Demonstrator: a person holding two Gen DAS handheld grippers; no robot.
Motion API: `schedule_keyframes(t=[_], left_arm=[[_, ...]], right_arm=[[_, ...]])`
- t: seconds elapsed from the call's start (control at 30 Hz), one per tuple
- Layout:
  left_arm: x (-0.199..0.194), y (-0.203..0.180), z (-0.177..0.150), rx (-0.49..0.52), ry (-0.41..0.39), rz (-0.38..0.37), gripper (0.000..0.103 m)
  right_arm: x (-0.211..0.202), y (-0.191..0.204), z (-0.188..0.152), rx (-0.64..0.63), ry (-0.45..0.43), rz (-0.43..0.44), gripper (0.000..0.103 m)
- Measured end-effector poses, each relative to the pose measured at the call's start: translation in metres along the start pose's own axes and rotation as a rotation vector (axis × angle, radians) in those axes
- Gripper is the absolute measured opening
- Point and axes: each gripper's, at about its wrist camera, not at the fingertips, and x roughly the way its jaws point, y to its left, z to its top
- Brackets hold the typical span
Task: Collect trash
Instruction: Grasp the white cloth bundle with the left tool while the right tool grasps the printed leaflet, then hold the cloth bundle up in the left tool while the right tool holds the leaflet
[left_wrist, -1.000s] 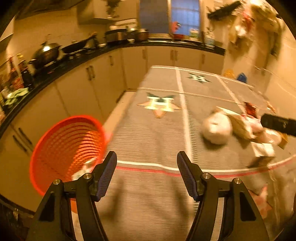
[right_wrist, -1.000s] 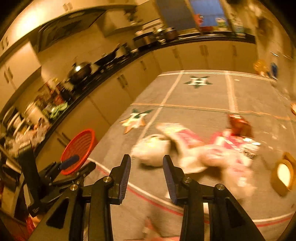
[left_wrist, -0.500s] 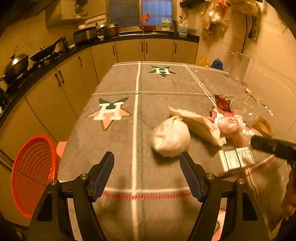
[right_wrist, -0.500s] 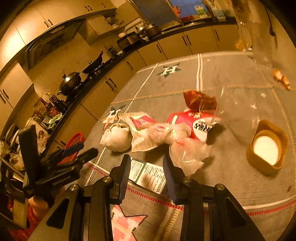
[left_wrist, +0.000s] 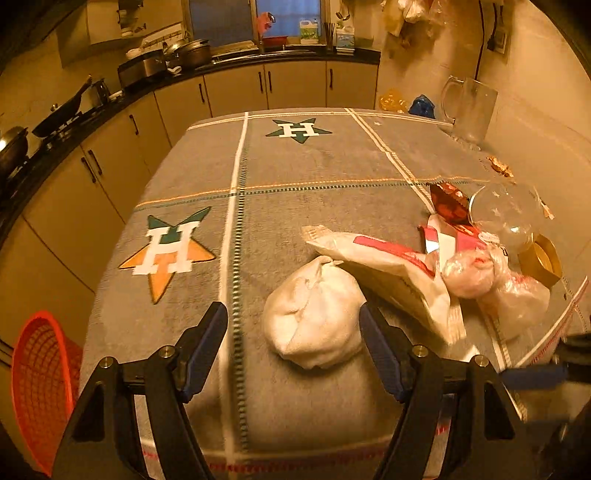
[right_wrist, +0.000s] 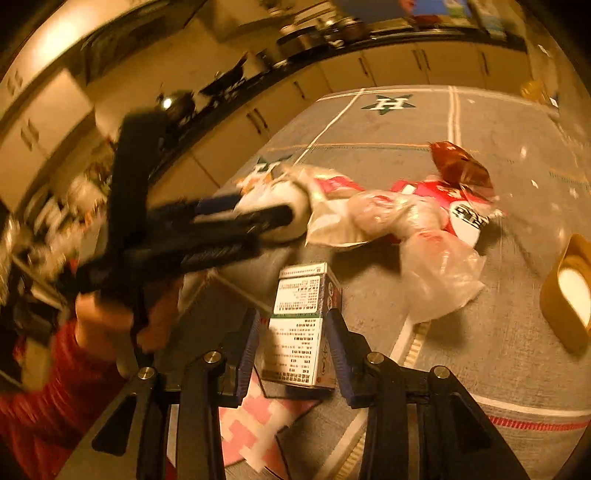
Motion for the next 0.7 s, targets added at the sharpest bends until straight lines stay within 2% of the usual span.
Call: schedule_keyframes(t=[0.1,0.27,0.33,0.4,0.5,0.7], left_arm=[[0.007,-0.002,0.002,-0.005,0.003,-0.017,0.073],[0.014,-0.004,0.002,-0.009,0.001,-0.039,0.073],[0.016,-0.005,0.0,-0.003,0.001,-0.049,0.066],[0.017,-0.008,-0.001,0.002,0.005,-0.078,0.047],[0.012,-0.013,-0.003,0.019,-0.005,-0.059,0.041],[-0.013,0.0,-0.015,-0.016,-0.044,-0.04,0.039]], right_arm=[[0.005,0.012,0.0,-0.06,0.01,-0.075,0.042],[0.017,0.025,-0.002,-0.121,0.042,-0.152,0.043],[0.019,0.028,-0.004,-0.129,0.048,-0.17,0.043],[0.02,0.028,-0.006,-0.138,0.06,-0.187,0.043],[0.025,0.025,-0.007,-0.131,0.074,-0.21,0.039],[0.014,0.026,0.003,-0.117,0.025,-0.187,0.038]])
